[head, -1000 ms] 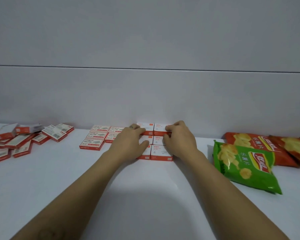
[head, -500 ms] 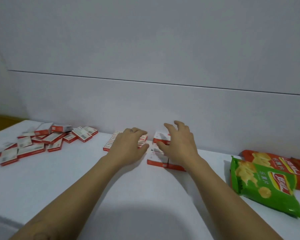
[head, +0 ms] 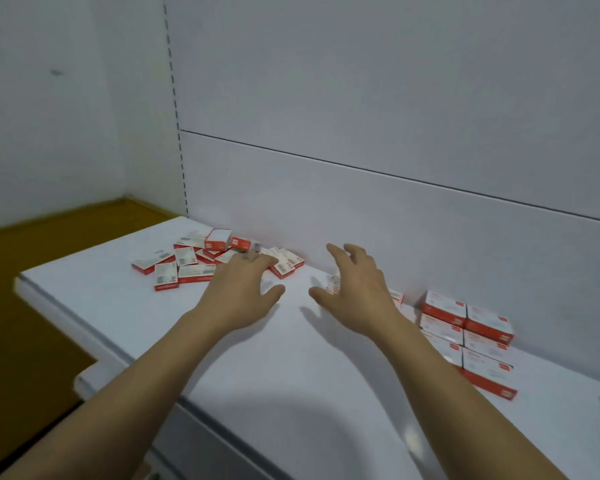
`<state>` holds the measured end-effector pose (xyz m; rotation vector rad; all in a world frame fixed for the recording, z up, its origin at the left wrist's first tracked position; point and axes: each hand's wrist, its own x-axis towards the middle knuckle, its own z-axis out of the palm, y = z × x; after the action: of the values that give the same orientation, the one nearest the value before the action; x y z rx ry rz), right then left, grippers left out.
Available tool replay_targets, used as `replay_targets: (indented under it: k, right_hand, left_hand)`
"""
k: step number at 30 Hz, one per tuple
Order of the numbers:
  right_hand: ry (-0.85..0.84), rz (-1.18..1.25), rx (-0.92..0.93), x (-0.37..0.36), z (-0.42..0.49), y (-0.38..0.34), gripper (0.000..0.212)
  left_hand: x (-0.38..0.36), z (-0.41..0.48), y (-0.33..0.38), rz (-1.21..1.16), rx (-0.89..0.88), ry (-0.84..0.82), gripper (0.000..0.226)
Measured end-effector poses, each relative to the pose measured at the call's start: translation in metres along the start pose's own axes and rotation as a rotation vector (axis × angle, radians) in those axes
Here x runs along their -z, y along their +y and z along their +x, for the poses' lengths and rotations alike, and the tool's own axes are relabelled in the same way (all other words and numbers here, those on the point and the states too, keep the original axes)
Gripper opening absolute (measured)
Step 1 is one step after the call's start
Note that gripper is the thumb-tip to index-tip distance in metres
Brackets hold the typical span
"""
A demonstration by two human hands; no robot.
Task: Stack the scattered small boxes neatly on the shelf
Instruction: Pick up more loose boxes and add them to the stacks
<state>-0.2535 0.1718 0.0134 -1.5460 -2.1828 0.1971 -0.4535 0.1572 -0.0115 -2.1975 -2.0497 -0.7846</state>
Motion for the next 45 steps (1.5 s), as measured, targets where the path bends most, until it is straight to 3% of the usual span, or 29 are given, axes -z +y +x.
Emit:
replay_targets:
  k: [12,19,29,37,45]
  right_hand:
    - [-0.155,-0.041,0.143,-0.080,0.044,-0.099,0.081]
    - [-0.162,-0.059,0.177,-0.124,0.059,-0.140,0.078]
    - [0.079,-0.112,0.190,-0.149,0.047,-0.147,0.066]
    - [0.069,-0.110,0.177,-0.147,0.039,-0.139,0.064]
    - [0.022,-0.106,0.161,-0.145,0.034,-0.144,0.067]
  left_hand:
    - [0.020,-0.014,-0.135,0.135,0.267,0.034,0.058]
    - [0.023,-0.014,-0.185,0.102,0.284,-0.040,0.068]
    - [0.001,0.003,-0.198,0.193,0.224,-0.031,0.084]
    - [0.001,-0.004,-0.198,0.144,0.170,-0.026,0.068]
    - [0.004,-0.008,-0.202,-0.023,0.180,-0.074,0.086]
